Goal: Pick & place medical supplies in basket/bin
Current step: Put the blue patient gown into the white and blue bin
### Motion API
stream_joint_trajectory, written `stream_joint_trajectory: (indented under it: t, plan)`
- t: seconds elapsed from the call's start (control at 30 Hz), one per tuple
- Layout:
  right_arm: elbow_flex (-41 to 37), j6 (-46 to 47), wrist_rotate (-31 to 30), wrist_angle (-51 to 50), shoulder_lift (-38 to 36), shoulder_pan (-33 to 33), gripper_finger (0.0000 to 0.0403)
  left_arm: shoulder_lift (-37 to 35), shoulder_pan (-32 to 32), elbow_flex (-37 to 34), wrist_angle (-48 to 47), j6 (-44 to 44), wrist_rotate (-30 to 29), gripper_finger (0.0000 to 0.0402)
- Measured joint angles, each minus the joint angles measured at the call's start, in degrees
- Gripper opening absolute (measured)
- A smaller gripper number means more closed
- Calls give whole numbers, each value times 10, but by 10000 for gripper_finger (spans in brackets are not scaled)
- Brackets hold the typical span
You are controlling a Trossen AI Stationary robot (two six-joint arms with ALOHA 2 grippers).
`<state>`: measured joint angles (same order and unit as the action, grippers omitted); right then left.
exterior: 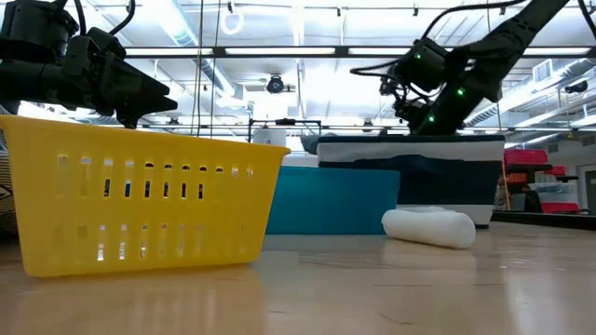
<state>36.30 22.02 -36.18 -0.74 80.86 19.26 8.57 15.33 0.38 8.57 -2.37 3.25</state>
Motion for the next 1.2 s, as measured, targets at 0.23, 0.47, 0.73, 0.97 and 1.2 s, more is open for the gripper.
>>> stream_joint_trajectory:
  t: [0.23, 0.47, 0.73, 0.97, 1.2]
  plan:
    - [61, -30, 9, -60, 0, -5, 262, 0, 0, 0, 0, 0, 0, 252]
    - [123, -7, 66, -210, 0, -13, 263, 0, 0, 0, -6, 0, -1, 252]
    - [164, -17, 135, -250, 0, -54, 263, 0, 0, 0, -7, 0, -2, 252]
    - [199, -33, 136, -267, 0, -85, 263, 0, 0, 0, -7, -1, -2, 252]
    - [257, -4, 43, -381, -1, -106, 263, 0, 0, 0, -7, -2, -2, 252]
